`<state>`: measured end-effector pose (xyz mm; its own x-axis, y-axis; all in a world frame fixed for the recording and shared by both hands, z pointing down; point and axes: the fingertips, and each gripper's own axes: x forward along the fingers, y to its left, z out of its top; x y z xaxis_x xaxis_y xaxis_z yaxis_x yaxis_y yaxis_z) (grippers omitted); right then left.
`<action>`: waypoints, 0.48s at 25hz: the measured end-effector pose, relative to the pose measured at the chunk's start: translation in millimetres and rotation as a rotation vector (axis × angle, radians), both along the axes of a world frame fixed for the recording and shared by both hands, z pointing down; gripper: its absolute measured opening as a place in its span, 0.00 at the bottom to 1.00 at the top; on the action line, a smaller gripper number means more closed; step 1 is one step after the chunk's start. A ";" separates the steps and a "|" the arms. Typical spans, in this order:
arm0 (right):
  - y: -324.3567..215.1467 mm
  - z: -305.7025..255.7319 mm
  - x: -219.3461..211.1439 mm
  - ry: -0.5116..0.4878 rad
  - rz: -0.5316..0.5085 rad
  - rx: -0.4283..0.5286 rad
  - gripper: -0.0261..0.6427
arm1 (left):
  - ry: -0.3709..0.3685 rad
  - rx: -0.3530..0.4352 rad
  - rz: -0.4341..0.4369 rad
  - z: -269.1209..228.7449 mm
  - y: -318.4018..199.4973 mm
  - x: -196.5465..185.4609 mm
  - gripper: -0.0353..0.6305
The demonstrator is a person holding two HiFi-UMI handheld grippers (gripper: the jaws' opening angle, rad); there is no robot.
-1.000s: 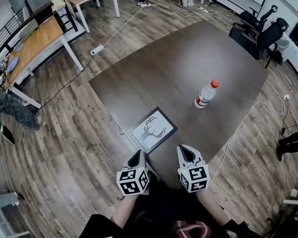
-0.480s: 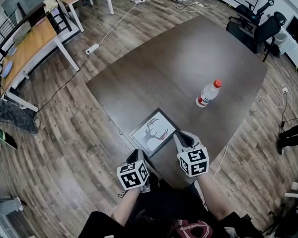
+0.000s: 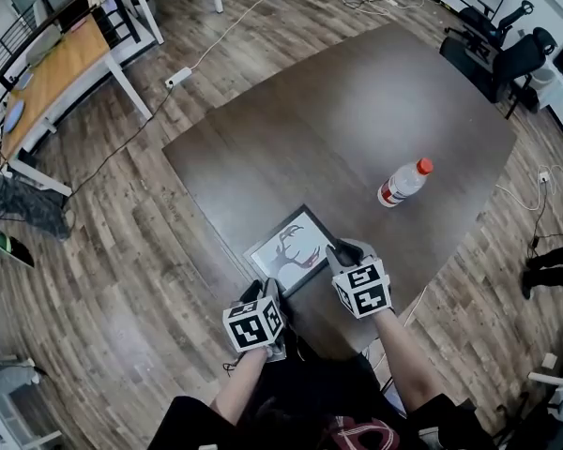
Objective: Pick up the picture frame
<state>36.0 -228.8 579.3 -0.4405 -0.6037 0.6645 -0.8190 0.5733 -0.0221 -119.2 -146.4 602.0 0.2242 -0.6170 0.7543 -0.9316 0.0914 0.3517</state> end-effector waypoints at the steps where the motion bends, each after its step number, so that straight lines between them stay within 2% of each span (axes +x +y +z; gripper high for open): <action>1: -1.1 4.3 -1.8 0.002 -0.012 -0.022 0.19 | -0.007 -0.003 -0.006 0.6 -0.9 -0.7 0.24; 4: -5.6 14.8 -5.2 0.011 -0.037 -0.083 0.27 | -0.042 -0.015 -0.027 4.3 -3.1 -3.8 0.25; 7: -18.7 19.3 -4.7 0.041 -0.049 -0.068 0.24 | -0.048 -0.036 -0.046 10.5 -5.3 -6.9 0.27; 12: -35.0 26.7 -8.2 0.083 -0.126 -0.081 0.22 | -0.038 -0.055 -0.052 14.0 -11.9 -4.1 0.27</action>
<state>27.8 -263.8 606.1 -0.4512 -0.4901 0.7458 -0.7414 0.6710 -0.0076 -123.3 -158.3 616.1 0.1634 -0.5845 0.7948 -0.9377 0.1584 0.3092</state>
